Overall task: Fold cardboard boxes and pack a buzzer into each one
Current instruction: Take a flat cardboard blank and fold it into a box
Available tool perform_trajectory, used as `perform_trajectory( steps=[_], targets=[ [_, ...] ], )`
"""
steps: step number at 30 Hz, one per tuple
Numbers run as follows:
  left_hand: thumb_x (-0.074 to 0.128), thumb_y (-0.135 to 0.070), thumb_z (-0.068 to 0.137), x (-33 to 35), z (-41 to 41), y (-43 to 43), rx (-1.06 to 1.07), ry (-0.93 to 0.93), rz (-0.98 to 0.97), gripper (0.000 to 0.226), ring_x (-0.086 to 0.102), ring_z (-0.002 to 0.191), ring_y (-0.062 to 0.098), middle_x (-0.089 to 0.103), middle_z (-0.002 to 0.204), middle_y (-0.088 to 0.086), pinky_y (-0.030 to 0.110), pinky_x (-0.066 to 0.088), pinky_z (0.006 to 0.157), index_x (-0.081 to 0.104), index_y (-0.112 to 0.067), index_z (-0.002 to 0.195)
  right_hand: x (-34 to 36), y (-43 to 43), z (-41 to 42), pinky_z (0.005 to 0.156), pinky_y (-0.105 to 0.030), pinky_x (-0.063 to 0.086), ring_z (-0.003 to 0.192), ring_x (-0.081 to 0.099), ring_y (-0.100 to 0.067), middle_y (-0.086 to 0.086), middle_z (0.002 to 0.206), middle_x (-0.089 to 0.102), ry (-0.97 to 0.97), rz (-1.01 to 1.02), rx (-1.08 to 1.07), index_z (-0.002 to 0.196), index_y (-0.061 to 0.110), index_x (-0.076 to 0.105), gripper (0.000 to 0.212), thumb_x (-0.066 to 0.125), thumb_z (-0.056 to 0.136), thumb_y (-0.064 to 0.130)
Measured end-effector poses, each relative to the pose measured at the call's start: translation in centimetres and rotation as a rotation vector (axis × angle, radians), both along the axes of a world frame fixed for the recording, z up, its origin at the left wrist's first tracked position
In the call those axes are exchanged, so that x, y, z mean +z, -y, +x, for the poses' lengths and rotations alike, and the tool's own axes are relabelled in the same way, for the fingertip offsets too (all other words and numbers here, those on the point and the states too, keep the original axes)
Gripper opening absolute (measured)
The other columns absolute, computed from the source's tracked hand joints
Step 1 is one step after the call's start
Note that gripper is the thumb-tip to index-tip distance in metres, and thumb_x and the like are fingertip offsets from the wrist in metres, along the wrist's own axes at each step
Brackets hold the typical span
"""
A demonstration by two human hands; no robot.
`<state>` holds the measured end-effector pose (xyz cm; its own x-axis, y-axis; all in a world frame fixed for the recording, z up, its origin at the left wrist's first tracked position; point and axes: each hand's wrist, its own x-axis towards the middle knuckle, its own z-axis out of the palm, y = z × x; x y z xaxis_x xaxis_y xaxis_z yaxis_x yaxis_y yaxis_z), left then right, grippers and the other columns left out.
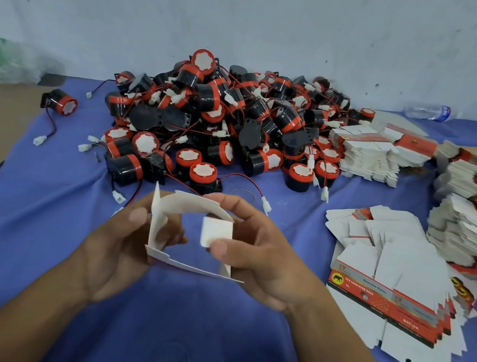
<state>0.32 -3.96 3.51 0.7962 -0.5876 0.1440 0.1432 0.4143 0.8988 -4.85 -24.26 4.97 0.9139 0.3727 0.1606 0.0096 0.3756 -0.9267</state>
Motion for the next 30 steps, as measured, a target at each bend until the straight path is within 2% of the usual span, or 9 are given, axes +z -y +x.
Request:
perform_trajectory(
  steps=[3, 5, 10, 13, 18, 21, 23, 26, 30],
  targets=[
    [0.084, -0.058, 0.06, 0.0, -0.2, 0.3, 0.049, 0.066, 0.076, 0.069, 0.043, 0.076, 0.024, 0.044, 0.073, 0.008, 0.04, 0.043, 0.094, 0.065, -0.008, 0.103, -0.1, -0.6, 0.2, 0.058, -0.012, 0.042, 0.06, 0.052, -0.003, 0.005, 0.073, 0.055, -0.035, -0.021, -0.149, 0.118, 0.005, 0.057, 0.04, 0.059, 0.079, -0.006],
    [0.077, -0.045, 0.066, 0.2, -0.3, 0.4, 0.095, 0.124, 0.175, 0.052, 0.047, 0.078, 0.021, 0.05, 0.073, 0.004, 0.039, 0.041, 0.095, 0.062, -0.01, 0.102, -0.4, -0.8, 0.3, 0.058, -0.016, 0.04, 0.06, 0.045, -0.01, -0.003, 0.075, 0.047, -0.012, -0.113, -0.245, 0.11, 0.008, 0.063, 0.032, 0.059, 0.079, 0.0],
    [0.069, -0.03, 0.061, 0.8, -0.6, 0.2, 0.127, 0.349, 0.5, 0.026, 0.052, 0.065, 0.012, 0.057, 0.078, 0.006, 0.019, 0.045, 0.058, 0.063, -0.031, 0.086, -1.3, -1.5, 0.2, 0.068, -0.028, 0.046, 0.068, 0.055, -0.03, -0.019, 0.079, 0.065, 0.109, -0.288, -0.454, 0.093, 0.021, 0.071, 0.013, 0.068, 0.085, 0.011],
    [0.06, -0.013, 0.069, -0.2, -0.8, 1.7, 0.328, 0.348, 0.499, 0.019, 0.053, 0.058, 0.015, 0.06, 0.067, 0.001, 0.024, 0.043, 0.052, 0.058, -0.022, 0.085, -1.3, -1.8, 0.1, 0.064, -0.02, 0.048, 0.069, 0.059, -0.01, -0.001, 0.078, 0.069, 0.126, -0.333, -0.387, 0.096, 0.026, 0.071, 0.017, 0.072, 0.08, 0.02],
    [0.044, 0.006, 0.092, 0.0, -0.4, 1.5, 0.464, 0.092, 0.277, 0.026, 0.065, 0.061, 0.012, 0.063, 0.088, 0.014, 0.019, 0.052, 0.053, 0.063, -0.011, 0.094, -1.4, -2.6, -0.4, 0.07, -0.012, 0.046, 0.074, 0.058, 0.002, 0.017, 0.085, 0.065, 0.217, -0.324, -0.245, 0.113, 0.019, 0.067, 0.024, 0.068, 0.089, 0.016],
    [0.042, -0.002, 0.096, 0.8, -0.1, 1.9, 0.325, 0.078, 0.227, 0.026, 0.065, 0.092, 0.019, 0.067, 0.098, 0.008, 0.029, 0.054, 0.074, 0.064, -0.015, 0.104, -1.2, -2.9, 0.3, 0.065, -0.018, 0.042, 0.069, 0.051, -0.011, 0.006, 0.078, 0.062, 0.141, -0.206, -0.393, 0.103, 0.021, 0.071, 0.025, 0.065, 0.083, 0.007],
    [0.045, -0.02, 0.097, 0.8, -0.6, 2.0, 0.316, 0.185, 0.261, 0.021, 0.062, 0.109, 0.013, 0.071, 0.104, -0.009, 0.027, 0.053, 0.081, 0.063, -0.023, 0.108, -1.0, -2.3, 0.7, 0.067, -0.027, 0.042, 0.075, 0.05, -0.018, 0.0, 0.081, 0.062, -0.009, -0.043, -0.449, 0.094, 0.021, 0.073, 0.02, 0.062, 0.08, 0.011],
    [0.06, -0.045, 0.084, 0.8, -2.3, 2.5, 0.292, 0.584, 0.409, 0.046, 0.06, 0.108, -0.003, 0.061, 0.119, -0.027, 0.013, 0.05, 0.083, 0.051, -0.027, 0.125, -1.1, -1.8, 1.0, 0.064, -0.031, 0.04, 0.072, 0.048, -0.019, -0.001, 0.078, 0.061, -0.112, 0.015, -0.478, 0.086, 0.019, 0.074, 0.013, 0.063, 0.081, 0.02],
    [0.054, -0.03, 0.088, 0.2, -1.9, 2.0, 0.409, 0.474, 0.328, 0.028, 0.065, 0.097, 0.015, 0.065, 0.108, -0.007, 0.03, 0.057, 0.078, 0.054, -0.024, 0.115, -1.4, -2.8, 0.7, 0.059, -0.024, 0.052, 0.067, 0.061, -0.01, 0.004, 0.076, 0.068, 0.001, -0.071, -0.499, 0.094, 0.021, 0.072, 0.013, 0.065, 0.085, 0.027]
  ],
)
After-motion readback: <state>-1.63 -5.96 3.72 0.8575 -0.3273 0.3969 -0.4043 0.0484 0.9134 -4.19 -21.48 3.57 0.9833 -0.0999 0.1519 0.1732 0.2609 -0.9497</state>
